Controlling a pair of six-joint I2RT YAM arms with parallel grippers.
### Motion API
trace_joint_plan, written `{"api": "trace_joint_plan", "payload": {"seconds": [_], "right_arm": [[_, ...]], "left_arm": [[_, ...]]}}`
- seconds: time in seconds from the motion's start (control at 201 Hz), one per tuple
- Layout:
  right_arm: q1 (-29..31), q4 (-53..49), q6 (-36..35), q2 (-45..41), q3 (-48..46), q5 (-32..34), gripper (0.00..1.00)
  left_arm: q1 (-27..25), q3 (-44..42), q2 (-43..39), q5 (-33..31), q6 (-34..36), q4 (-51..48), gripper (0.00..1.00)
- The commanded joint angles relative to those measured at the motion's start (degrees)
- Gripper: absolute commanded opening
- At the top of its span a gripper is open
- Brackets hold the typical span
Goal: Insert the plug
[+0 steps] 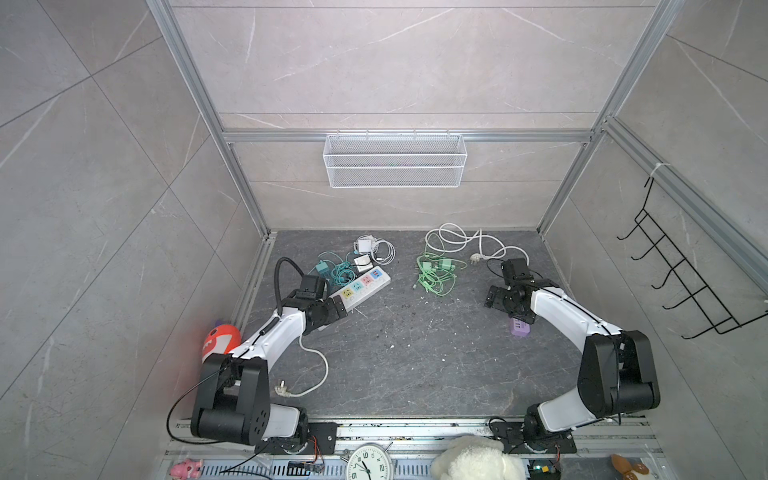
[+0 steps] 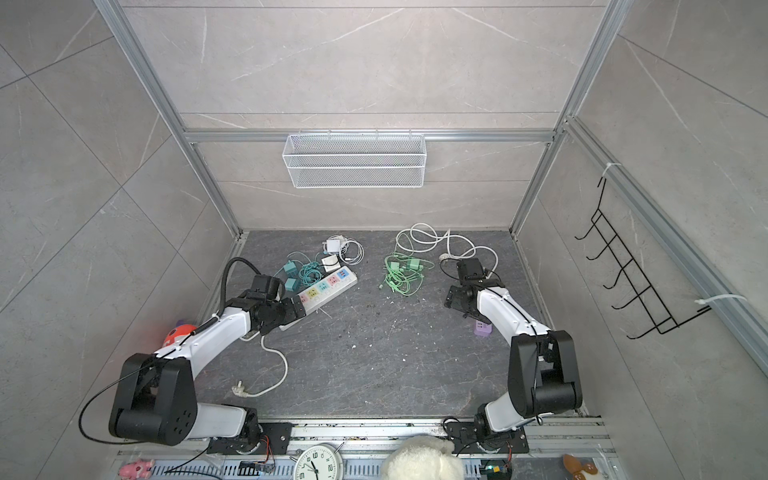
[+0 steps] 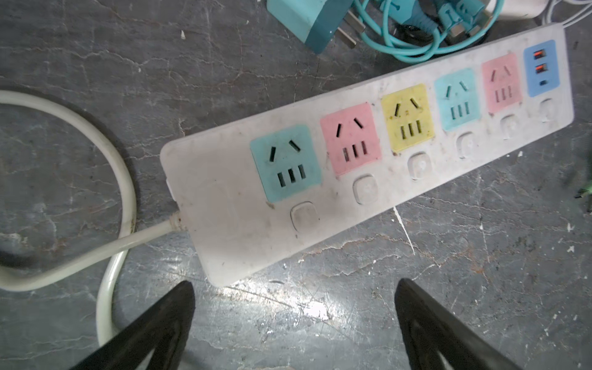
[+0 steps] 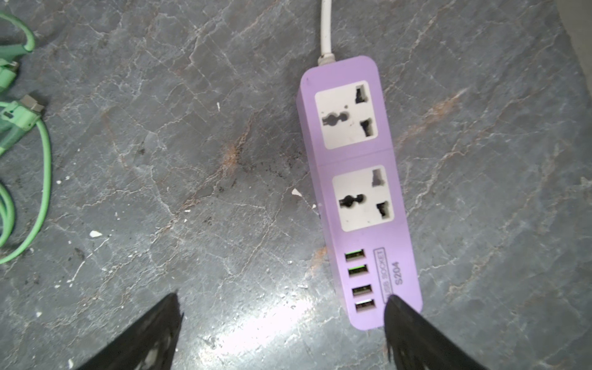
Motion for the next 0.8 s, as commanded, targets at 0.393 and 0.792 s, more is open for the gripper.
{"api": "trace_joint_plan", "payload": {"seconds": [0.393,0.792], "right_arm": [[0.0,0.51,-2.26,-4.57,-2.27,-4.22,0.99],[-0.03,1.92,-3.29,-4.95,-4.18,-8.1,0.99]], "left_arm": [[0.93,20.11,21.48,-0.69,5.49,-2.55,1.0],[0.82,25.76,29.5,4.53,7.19,-0.23,1.0]]}}
